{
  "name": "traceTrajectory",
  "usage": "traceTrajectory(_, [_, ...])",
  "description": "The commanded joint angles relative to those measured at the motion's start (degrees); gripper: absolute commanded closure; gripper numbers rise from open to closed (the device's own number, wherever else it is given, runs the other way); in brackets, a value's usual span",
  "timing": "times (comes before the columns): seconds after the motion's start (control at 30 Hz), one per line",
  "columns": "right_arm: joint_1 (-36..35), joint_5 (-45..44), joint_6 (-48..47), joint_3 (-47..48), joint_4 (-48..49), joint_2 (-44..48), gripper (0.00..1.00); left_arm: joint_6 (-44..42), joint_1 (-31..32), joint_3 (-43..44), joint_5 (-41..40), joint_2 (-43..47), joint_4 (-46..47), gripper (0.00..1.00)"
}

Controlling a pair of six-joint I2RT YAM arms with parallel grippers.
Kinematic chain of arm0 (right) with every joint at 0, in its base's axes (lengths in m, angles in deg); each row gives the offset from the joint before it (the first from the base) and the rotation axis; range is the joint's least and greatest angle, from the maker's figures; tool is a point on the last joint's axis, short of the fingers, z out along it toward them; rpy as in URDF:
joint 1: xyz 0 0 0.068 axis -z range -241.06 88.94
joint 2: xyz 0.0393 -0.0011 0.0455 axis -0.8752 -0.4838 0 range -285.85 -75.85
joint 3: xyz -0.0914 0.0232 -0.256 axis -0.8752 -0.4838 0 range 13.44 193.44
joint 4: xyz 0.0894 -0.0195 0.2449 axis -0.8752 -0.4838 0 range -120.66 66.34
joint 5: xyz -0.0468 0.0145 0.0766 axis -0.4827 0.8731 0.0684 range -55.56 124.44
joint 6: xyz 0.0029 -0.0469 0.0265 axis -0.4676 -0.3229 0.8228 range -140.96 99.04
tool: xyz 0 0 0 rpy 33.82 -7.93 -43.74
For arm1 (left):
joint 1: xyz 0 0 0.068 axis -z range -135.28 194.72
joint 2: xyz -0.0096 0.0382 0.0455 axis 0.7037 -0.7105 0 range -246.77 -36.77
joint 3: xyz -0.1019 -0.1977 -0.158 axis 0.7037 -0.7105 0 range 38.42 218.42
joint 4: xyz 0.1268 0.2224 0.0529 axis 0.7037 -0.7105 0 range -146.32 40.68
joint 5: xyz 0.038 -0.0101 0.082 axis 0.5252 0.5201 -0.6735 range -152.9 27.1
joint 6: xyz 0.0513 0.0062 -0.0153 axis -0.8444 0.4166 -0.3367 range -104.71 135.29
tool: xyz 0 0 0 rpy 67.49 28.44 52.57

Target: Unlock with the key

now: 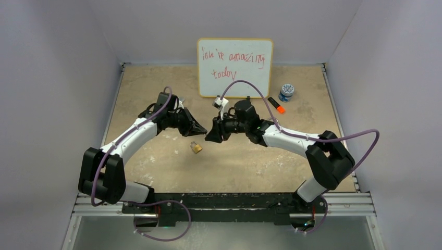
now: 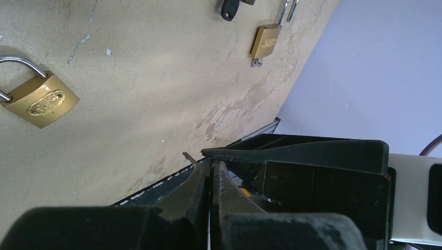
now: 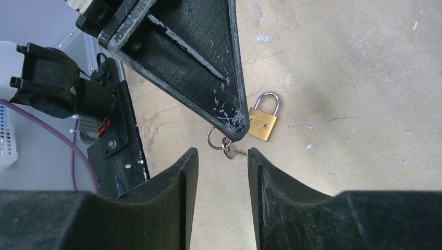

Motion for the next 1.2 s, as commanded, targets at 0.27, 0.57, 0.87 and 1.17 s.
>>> traceTrajectory(0.27, [-0.5, 0.8, -1.9, 2.5, 0.2, 0.3, 0.81, 0.1, 0.3, 2.6, 1.6, 1.8, 0.0, 1.00])
traceTrajectory(0.57, [-0.5, 1.5, -0.6, 1.8, 2.4, 0.9, 0.89, -0.4, 0.2, 2.8, 1.2, 2.3, -0.9, 1.00])
traceTrajectory(0.87, [-0.5, 3.4, 2.2, 0.8, 4.6, 1.3, 1.00, 0.1, 0.3, 2.4, 0.9, 3.0, -0.7, 0.96])
traceTrajectory(1.17, [-0.2, 6.3, 13.4, -5.6, 17.6, 0.8, 1.00, -1.2, 0.3, 1.3, -2.7, 4.3, -0.3, 0.41])
